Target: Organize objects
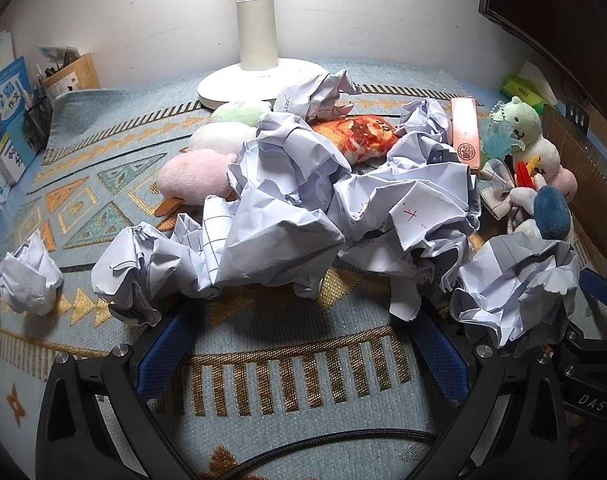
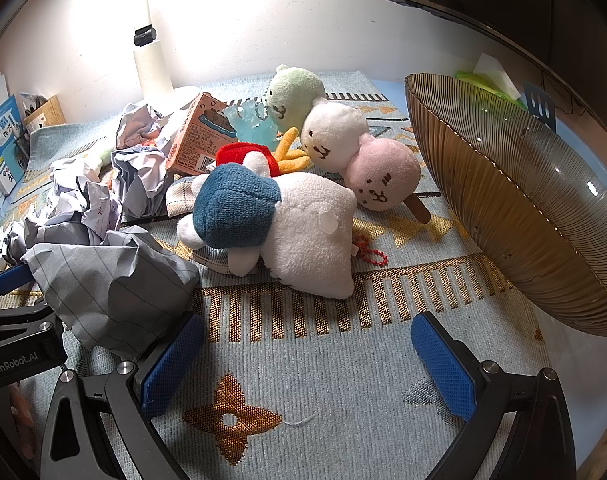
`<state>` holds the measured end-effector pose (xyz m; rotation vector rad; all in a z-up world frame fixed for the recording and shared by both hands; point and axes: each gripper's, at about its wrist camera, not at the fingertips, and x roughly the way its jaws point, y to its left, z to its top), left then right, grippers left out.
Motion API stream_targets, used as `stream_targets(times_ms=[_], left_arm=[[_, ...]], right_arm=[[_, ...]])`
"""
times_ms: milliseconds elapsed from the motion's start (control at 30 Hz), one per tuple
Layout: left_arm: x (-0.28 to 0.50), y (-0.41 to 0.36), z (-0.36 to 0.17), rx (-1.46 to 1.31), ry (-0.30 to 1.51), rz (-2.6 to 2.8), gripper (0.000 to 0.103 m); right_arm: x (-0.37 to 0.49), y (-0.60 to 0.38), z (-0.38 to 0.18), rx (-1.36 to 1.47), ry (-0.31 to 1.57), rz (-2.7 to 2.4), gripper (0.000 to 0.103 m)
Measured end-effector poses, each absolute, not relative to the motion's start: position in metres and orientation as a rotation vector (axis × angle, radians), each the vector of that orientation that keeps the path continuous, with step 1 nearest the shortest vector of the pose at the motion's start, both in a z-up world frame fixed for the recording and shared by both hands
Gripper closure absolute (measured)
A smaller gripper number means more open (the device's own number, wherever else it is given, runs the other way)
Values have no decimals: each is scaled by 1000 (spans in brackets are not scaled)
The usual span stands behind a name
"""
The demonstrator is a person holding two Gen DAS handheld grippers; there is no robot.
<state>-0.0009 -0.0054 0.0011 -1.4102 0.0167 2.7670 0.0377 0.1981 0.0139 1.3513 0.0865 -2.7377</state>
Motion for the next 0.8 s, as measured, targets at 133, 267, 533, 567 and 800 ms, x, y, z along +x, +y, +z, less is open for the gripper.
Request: stream_targets(times_ms=[133, 267, 533, 567, 800], left_arm=[[-1, -8, 3, -1410, 19, 2768, 0], [-1, -7, 3, -1410, 19, 2767, 0], [-5, -4, -1, -1406, 25, 2762, 0], [-5, -4, -1, -1407, 25, 2762, 0], [-5, -4, -1, -1406, 25, 2762, 0]], right_arm=[[38, 199, 14, 1351, 84, -2737, 0], [38, 199, 14, 1351, 85, -2737, 0], [37, 198, 15, 1351, 86, -2738, 0], [37, 198, 15, 1351, 85, -2737, 0], [42, 206, 13, 1339, 97, -2721, 0]])
